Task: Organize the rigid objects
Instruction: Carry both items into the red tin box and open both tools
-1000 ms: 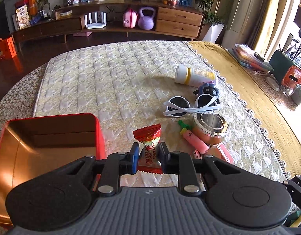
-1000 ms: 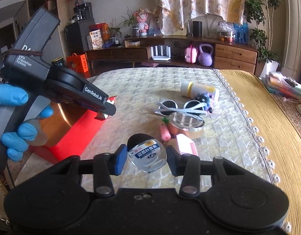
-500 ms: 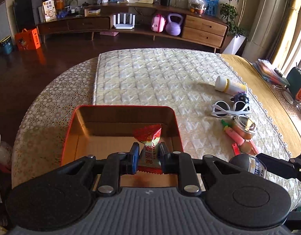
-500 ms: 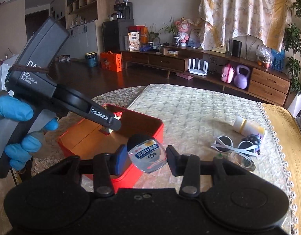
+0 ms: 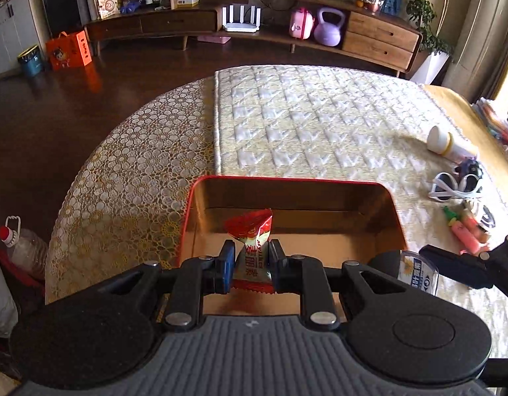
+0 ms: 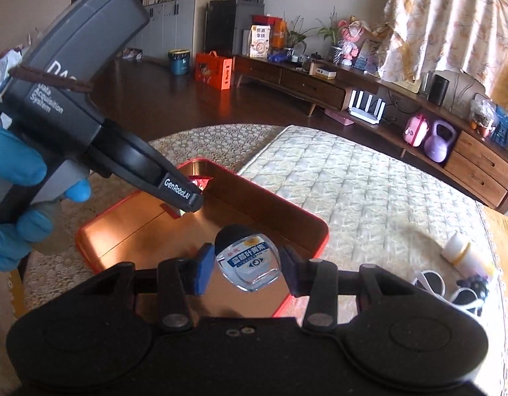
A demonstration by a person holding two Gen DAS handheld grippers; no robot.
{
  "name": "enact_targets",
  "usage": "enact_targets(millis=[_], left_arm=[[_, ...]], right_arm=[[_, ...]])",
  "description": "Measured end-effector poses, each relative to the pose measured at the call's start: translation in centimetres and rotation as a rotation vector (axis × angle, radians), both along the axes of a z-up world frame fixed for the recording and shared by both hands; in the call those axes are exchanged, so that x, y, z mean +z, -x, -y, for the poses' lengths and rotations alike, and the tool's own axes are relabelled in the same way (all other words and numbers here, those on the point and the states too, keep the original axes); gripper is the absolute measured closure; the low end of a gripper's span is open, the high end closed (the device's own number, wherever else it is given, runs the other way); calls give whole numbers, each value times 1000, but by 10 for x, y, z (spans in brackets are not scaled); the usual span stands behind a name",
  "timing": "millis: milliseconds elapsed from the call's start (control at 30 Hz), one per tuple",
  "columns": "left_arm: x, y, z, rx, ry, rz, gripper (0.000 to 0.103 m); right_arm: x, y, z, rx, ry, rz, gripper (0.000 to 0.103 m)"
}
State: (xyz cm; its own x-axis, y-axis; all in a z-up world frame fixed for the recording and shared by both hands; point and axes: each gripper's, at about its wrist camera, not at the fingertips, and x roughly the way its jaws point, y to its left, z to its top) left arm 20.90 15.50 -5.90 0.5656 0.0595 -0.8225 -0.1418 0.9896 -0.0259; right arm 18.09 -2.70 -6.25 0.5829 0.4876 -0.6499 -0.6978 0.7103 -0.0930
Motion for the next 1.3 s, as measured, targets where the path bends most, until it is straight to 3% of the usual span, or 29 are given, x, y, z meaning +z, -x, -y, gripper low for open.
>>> enact_targets(millis=[300,633,1100,1300], left_arm=[[-22,-32,-5,-26,-33,-57,82],[-36,-50,-3,-46,-49,-87,82],[-38,-51,-1,-50,-52,-90,82],[-37,-47,0,-46,-41,-89,82]], right_arm=[[-25,-30,-36,39,79,-43,60],[-41,-41,-47,33,113,-93,60],[-43,-42,-46,1,130,-114,59],[-35,-35,-40,-5,109,-112,51]])
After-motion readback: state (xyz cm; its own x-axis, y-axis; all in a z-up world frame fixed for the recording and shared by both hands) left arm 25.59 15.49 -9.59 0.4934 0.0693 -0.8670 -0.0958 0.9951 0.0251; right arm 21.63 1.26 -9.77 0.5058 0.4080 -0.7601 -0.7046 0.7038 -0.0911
